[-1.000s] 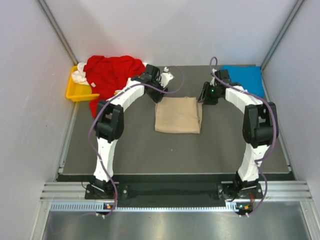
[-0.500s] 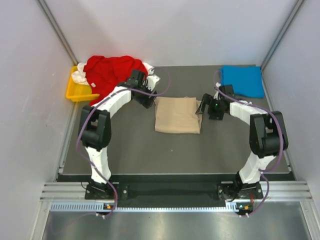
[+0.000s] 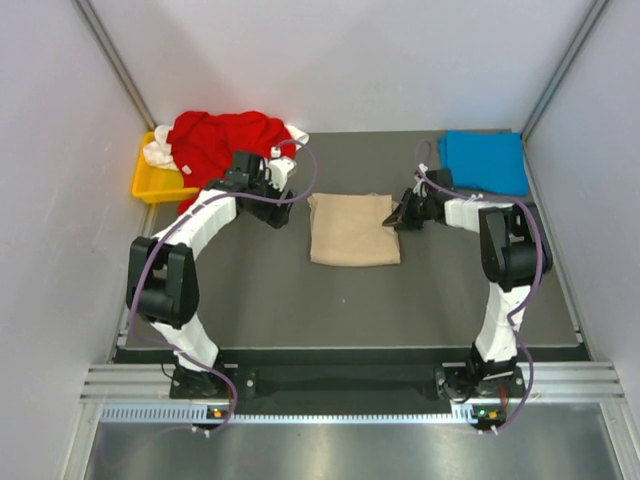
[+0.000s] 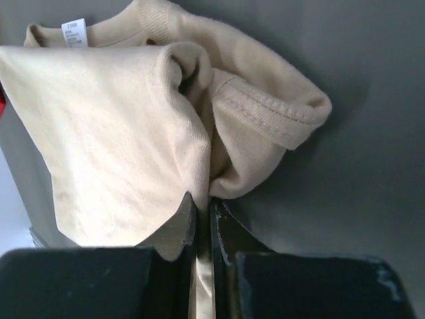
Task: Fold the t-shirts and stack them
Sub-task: Neatly place the folded tshirt to the corner
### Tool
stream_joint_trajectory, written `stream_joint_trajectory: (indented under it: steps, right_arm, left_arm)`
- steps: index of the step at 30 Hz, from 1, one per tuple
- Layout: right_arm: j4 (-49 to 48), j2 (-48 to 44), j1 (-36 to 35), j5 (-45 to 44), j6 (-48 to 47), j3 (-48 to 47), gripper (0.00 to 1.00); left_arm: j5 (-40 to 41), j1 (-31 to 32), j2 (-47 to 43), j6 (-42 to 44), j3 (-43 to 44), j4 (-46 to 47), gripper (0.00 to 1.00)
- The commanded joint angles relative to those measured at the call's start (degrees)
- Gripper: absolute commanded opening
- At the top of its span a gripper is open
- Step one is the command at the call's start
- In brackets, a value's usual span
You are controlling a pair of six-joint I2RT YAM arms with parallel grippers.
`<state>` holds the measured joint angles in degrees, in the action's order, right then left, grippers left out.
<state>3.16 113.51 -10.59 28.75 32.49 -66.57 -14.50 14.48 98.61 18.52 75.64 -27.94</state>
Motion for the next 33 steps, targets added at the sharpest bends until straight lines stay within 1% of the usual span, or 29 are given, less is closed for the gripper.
stream_joint_trajectory:
  steps: [1,4,5,7,8,9,10,12,13,15,16,19,23,25,29,33]
  right_arm:
    - [1.6,0.6,0.0,-1.5,-2.9,-4.8,0.0]
    - [6.8,1.5,1.6,-3.3,-7.8,-10.7,0.0]
    - [11.3,3.2,2.3,-5.0,-10.9,-15.7,0.0]
    - [16.1,5.4,2.8,-8.0,-14.1,-21.3,0.0]
    - [19.7,7.5,3.4,-11.0,-16.5,-26.5,0.0]
    - [21.3,8.6,3.7,-12.3,-17.4,-29.0,0.0]
    - [23.9,9.7,4.1,-13.6,-18.9,-34.0,0.0]
    - [26.1,13.3,5.4,-17.5,-20.2,-39.1,0.0]
    - [28.1,15.7,6.3,-20.4,-21.1,-44.6,0.0]
    - [30.3,18.1,7.1,-23.4,-22.1,-50.2,0.0]
    - [32.4,19.3,7.4,-24.6,-23.0,-55.7,0.0]
    - [34.0,21.7,8.6,-28.5,-24.7,-63.4,0.0]
    - [33.5,20.7,9.6,-36.4,-28.4,-67.4,0.0]
    - [32.5,20.4,10.1,-38.4,-30.2,-69.0,0.0]
    - [33.1,20.3,13.0,-38.5,-31.4,-72.2,0.0]
    - [33.1,18.9,14.2,-36.9,-34.1,-72.4,0.0]
  left_arm:
    - [-2.5,-1.6,-3.4,-0.8,-1.1,2.1,0.79]
    - [-2.3,-3.2,-4.6,0.3,-1.6,2.0,0.79]
    - [-2.0,-3.8,-4.7,0.5,-1.7,1.9,0.79]
    - [-1.4,-4.4,-4.8,1.1,-1.6,2.0,0.79]
    - [-1.2,-4.7,-4.8,1.2,-1.6,2.0,0.79]
    - [-0.7,-4.8,-4.8,1.3,-1.4,2.0,0.79]
    - [-0.5,-5.0,-4.6,1.9,-1.2,1.9,0.79]
    - [0.1,-5.2,-4.3,2.3,-0.5,1.9,0.79]
    - [1.0,-5.2,-3.8,2.7,-0.3,2.0,0.79]
    - [1.7,-5.3,-3.2,2.9,0.5,2.1,0.79]
    - [1.9,-5.3,-2.6,2.9,0.8,2.1,0.79]
    - [2.1,-5.4,-1.4,3.0,1.4,2.1,0.78]
    - [2.5,-5.5,-0.6,3.4,1.1,2.5,0.78]
    - [2.6,-5.5,-0.2,3.4,1.1,2.7,0.78]
    - [2.6,-5.5,0.4,3.3,1.2,2.7,0.78]
    - [2.6,-5.6,0.4,3.3,1.2,2.6,0.78]
